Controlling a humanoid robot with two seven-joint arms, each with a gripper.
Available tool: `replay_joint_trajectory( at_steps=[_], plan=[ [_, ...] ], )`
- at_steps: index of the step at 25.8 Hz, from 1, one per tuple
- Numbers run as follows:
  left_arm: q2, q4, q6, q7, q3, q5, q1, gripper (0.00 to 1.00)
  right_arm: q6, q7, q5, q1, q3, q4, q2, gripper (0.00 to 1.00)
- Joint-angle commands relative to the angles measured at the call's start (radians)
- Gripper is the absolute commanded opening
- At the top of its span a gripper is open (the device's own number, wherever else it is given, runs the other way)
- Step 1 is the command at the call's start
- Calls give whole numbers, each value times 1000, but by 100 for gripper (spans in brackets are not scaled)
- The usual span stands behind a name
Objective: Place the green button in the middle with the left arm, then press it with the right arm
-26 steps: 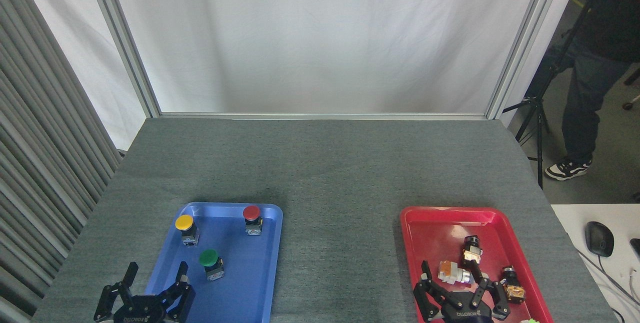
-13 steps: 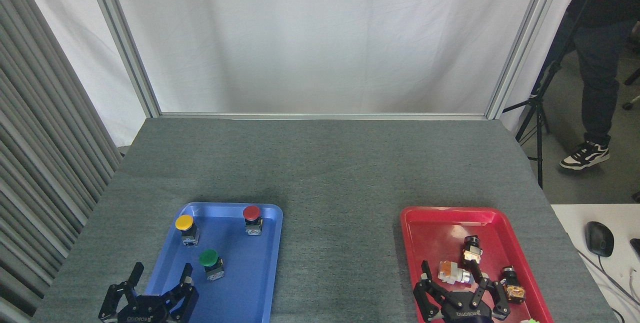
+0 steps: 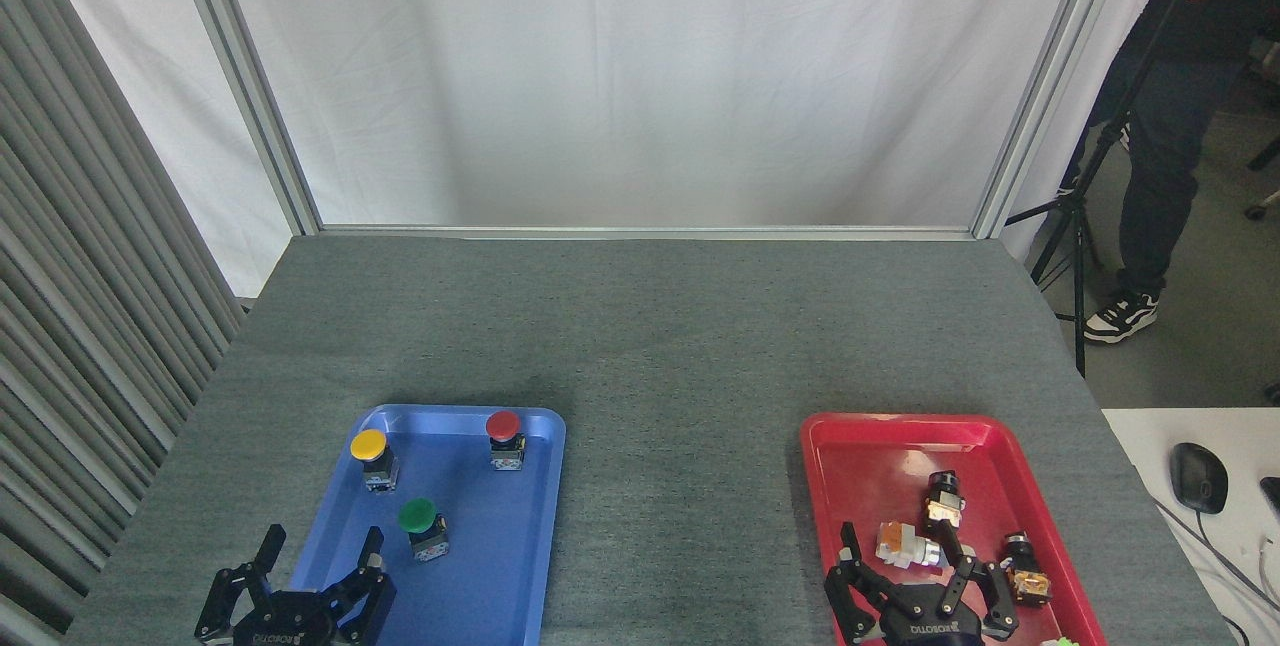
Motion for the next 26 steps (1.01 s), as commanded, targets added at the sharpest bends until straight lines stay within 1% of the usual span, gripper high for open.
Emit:
replay_joint_trajectory(
  at_steps=[1, 6, 11, 13, 15, 21, 23, 26],
  plan=[
    [3, 4, 1, -2, 2, 0, -6, 99, 0, 0, 2, 3, -2, 1, 1, 100],
    [3, -2, -1, 4, 1, 1, 3, 99, 0, 0, 1, 3, -6, 1, 1, 100],
    [3, 41, 1, 58, 2, 0, -3, 99, 0, 0, -1, 4, -5, 2, 3, 100],
    [10, 71, -1, 58, 1, -3, -12, 99, 0, 0, -1, 3, -5, 1, 11, 100],
    [22, 74, -1, 57, 1, -3, -9, 99, 0, 0, -1, 1, -5, 2, 15, 100],
    [17, 104, -1, 46, -8, -3, -9, 99, -1, 2, -6, -2, -8, 2, 23, 100],
    [20, 107, -25, 43, -15, -3, -10, 99, -3, 0, -6, 0, -6, 2, 23, 100],
    [20, 131, -90, 43, -30, -11, -32, 98, -4, 0, -6, -5, -2, 2, 20, 100]
  ],
)
